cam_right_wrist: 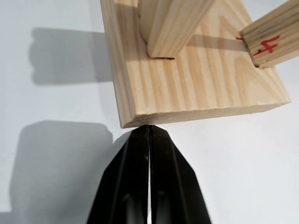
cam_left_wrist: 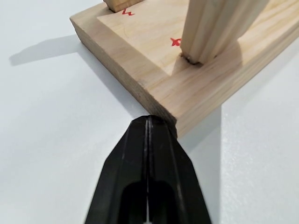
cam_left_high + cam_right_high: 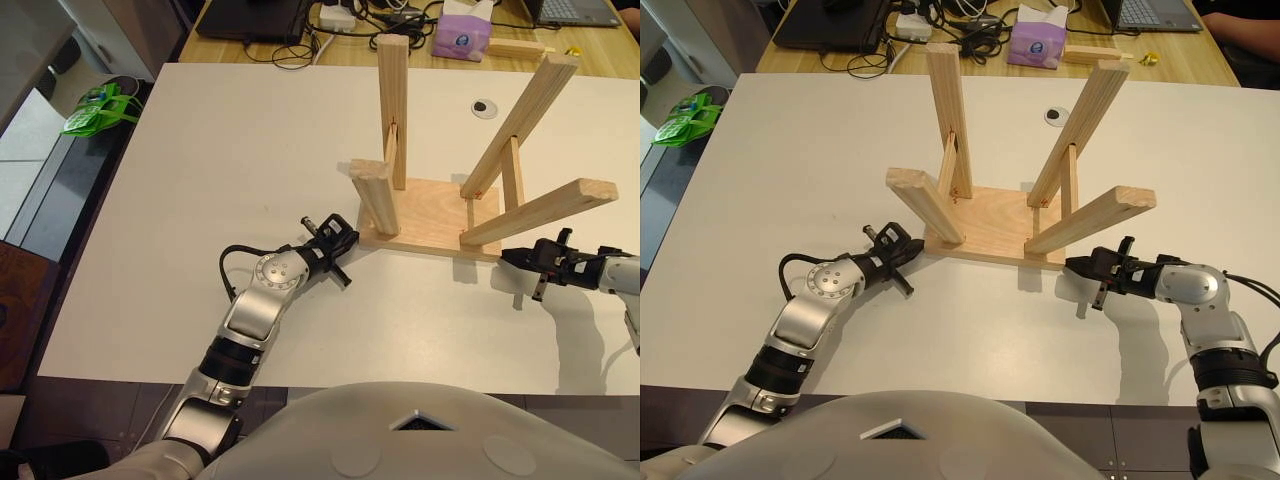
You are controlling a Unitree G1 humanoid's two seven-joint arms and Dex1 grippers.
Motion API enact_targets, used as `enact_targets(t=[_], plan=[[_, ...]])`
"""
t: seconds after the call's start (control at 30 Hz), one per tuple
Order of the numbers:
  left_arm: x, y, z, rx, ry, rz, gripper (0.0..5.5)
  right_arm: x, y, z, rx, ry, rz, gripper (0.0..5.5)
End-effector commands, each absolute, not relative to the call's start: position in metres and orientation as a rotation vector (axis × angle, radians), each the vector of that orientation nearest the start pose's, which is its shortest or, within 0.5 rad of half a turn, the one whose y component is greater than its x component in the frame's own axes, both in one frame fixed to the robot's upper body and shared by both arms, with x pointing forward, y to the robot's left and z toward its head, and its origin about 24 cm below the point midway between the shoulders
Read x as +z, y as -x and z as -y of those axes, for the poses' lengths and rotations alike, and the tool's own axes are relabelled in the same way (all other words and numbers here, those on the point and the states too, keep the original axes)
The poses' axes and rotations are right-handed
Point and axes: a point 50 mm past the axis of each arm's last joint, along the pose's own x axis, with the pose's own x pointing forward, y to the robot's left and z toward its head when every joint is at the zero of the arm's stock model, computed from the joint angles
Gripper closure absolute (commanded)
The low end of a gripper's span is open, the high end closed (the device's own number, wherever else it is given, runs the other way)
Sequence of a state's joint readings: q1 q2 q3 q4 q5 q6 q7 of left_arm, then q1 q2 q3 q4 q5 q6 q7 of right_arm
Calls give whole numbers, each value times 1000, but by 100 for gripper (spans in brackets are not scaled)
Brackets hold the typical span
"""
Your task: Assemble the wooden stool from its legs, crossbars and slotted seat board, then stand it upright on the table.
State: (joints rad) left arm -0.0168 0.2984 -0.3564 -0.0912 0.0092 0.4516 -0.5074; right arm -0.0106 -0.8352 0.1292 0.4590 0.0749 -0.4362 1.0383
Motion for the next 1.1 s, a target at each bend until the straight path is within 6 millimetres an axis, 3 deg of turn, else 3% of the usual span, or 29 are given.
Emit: enact_targets(t=[0.03, 0.47, 0.7, 1.1], plan=[[-10, -212, -109, -813, -211, -588, 546, 18, -206, 279, 1117, 633, -462, 550], [0, -219, -110, -810, -119, -529, 546, 27, -217, 269, 1157, 601, -417, 550], [8, -224, -116, -806, -98, -505, 546, 42, -225, 266, 1097, 520, -323, 550], [27, -228, -119, -792, -22, -452, 546, 45, -214, 264, 1096, 448, -338, 550]])
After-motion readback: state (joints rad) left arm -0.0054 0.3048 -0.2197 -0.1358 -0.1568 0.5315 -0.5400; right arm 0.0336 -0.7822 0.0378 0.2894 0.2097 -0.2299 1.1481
